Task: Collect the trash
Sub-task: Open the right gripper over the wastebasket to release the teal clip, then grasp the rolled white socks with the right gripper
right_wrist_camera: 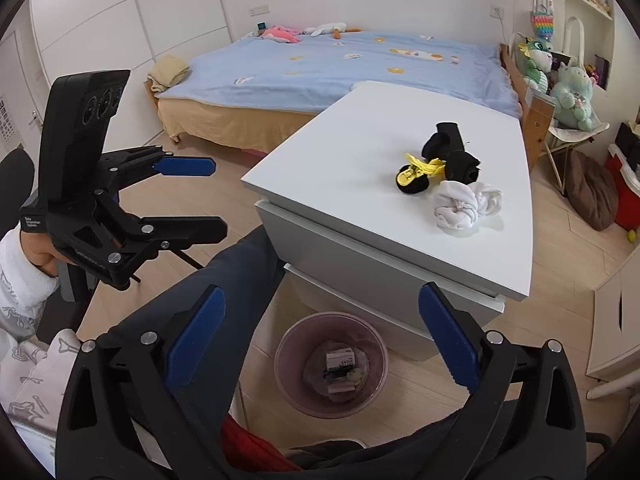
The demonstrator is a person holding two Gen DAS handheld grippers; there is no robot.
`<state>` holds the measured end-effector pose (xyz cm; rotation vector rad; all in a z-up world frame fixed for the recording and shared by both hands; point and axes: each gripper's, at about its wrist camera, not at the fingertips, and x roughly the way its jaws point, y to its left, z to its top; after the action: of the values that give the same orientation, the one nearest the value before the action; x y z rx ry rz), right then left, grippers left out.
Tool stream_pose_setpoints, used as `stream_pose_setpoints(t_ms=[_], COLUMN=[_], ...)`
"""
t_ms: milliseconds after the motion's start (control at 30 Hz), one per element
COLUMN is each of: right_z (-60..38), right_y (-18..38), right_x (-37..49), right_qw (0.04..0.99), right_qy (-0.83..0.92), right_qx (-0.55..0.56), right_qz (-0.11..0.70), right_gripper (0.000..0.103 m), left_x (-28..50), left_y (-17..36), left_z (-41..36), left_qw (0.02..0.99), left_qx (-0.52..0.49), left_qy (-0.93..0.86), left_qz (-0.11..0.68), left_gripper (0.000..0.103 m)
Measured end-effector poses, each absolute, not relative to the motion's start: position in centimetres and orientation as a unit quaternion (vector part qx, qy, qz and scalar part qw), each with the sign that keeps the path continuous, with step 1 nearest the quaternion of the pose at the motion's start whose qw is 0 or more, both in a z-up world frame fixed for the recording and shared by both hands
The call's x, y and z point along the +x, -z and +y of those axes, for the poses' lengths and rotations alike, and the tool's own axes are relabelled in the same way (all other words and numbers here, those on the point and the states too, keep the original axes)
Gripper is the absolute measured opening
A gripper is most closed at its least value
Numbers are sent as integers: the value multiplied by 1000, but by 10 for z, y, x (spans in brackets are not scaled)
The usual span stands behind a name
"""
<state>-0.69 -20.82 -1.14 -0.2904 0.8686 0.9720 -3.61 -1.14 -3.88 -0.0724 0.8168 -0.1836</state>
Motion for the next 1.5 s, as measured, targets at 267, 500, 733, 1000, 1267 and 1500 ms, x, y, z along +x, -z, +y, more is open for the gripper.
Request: stream_pose_setpoints(t_ms=[267, 500, 733, 1000, 1267, 1500], right_z=[-217, -224, -224, -216, -200, -184], right_y=[13, 11, 5, 6, 16, 38], right_x=[2, 13, 41, 79, 117, 144], right_qw=[796, 811, 823, 821, 803, 783], right_qy=[-430, -407, -386, -376, -381, -382], right_qx=[-113, -95, -100, -123, -154, -187], right_qz=[410, 410, 405, 412, 431, 455], right_gripper=[97, 97, 97, 97, 97, 97], left_x=[-34, -31, -28, -27, -25, -24], left_y=[40, 41, 43, 44, 42, 42], left_z=[-14, -12, -13, -12, -12, -11], left_qw=[913, 914, 912, 910, 911, 910], left_qx=[-33, -40, -42, -40, -40, -40], left_qy=[88, 73, 75, 77, 77, 76], left_qz=[398, 396, 402, 405, 403, 405], left_gripper=[95, 95, 95, 95, 95, 95])
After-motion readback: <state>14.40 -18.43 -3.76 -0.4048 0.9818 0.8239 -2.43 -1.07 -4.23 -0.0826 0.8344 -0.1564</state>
